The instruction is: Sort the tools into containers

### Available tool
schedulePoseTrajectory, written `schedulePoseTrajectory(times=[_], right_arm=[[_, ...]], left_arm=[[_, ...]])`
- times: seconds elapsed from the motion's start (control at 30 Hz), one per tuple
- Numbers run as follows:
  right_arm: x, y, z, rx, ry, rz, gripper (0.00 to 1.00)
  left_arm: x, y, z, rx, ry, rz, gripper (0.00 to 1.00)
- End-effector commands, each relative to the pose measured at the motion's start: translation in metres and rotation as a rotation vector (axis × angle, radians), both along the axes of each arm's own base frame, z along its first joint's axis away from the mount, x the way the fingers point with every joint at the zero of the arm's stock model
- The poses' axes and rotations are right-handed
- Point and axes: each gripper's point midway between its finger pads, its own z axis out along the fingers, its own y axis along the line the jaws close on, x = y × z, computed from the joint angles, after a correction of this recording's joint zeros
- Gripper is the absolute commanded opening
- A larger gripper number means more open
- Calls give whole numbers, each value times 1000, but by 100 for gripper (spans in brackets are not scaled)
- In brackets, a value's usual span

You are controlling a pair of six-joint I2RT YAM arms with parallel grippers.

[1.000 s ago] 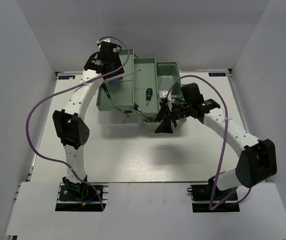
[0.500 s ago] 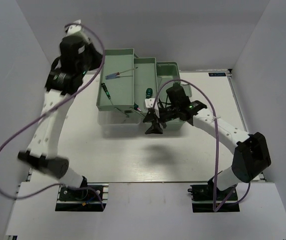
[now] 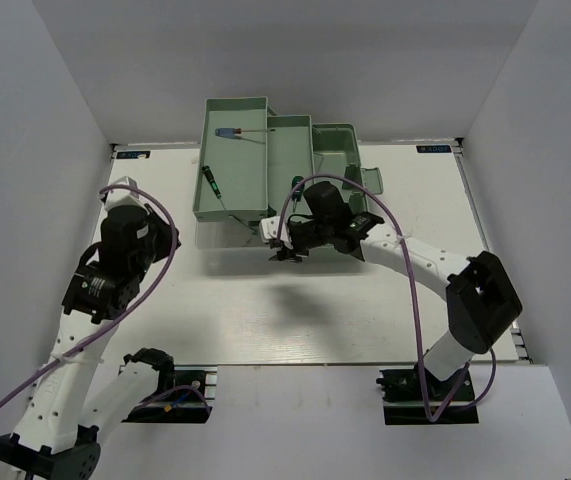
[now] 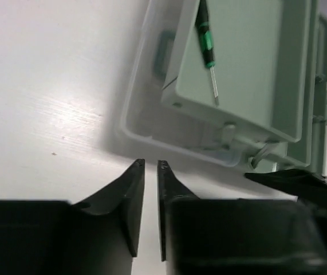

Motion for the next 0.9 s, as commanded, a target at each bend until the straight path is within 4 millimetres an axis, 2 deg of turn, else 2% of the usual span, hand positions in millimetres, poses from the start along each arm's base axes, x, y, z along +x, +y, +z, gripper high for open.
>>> schedulePoseTrajectory(times=[0.0, 0.03, 0.07, 0.17, 0.2, 0.23, 0.27, 0.3, 0.33, 0.37, 0.4, 0.43, 0.47, 0.53, 0.57, 0.6, 0.63, 0.67, 0.7, 0.73, 0.87], right_arm=[[-8, -2, 20, 39, -73, 14, 48], [-13, -4, 22, 37, -70, 14, 46], [-19, -10, 14, 19, -52, 11, 46], [-27, -19, 12, 11, -19, -19, 37], [-29, -21, 10, 5, 15, -37, 27], [-32, -26, 17, 16, 13, -46, 18], [-33, -29, 17, 5, 33, -60, 9], [-35, -33, 16, -6, 48, -74, 2], [-36, -39, 21, -3, 62, -105, 0], [-35, -42, 20, -12, 62, -125, 0], [-40, -50, 9, -44, 88, -142, 0], [-39, -55, 12, -41, 83, -172, 0], [-39, -61, 15, -39, 72, -197, 0], [-46, -73, 2, -62, 82, -223, 0], [-45, -79, 10, -45, 54, -249, 0], [-48, -84, 3, -58, 65, -259, 0], [-52, -89, -4, -68, 77, -265, 0], [-54, -96, 0, -54, 62, -279, 0], [-53, -100, -3, -59, 57, -295, 0], [-55, -105, -7, -67, 64, -306, 0], [-60, -122, -12, -70, 51, -342, 0]], left_arm=[[-6, -4, -5, -58, -19, -3, 22], [-5, -7, -2, -68, -30, -15, 11], [-4, -10, -3, -60, -37, -39, 7], [14, -32, 10, -89, -74, -133, 1], [24, -37, 31, -88, -141, -162, 1], [38, -44, 31, -83, -132, -180, 1], [48, -52, 54, -95, -181, -210, 2], [61, -58, 69, -84, -219, -233, 3], [73, -64, 79, -91, -230, -247, 5], [97, -80, 89, -95, -233, -295, 10], [111, -90, 98, -107, -252, -321, 14], [127, -99, 112, -122, -303, -347, 17], [152, -118, 111, -150, -296, -399, 23], [184, -138, 115, -193, -306, -439, 25], [194, -151, 140, -219, -350, -488, 26], [210, -158, 138, -222, -345, -503, 28], [243, -175, 96, -240, -254, -525, 28], [256, -180, 120, -253, -307, -527, 28], [269, -184, 114, -252, -296, -526, 28], [295, -190, 102, -249, -281, -516, 28], [333, -189, 92, -264, -308, -462, 28]])
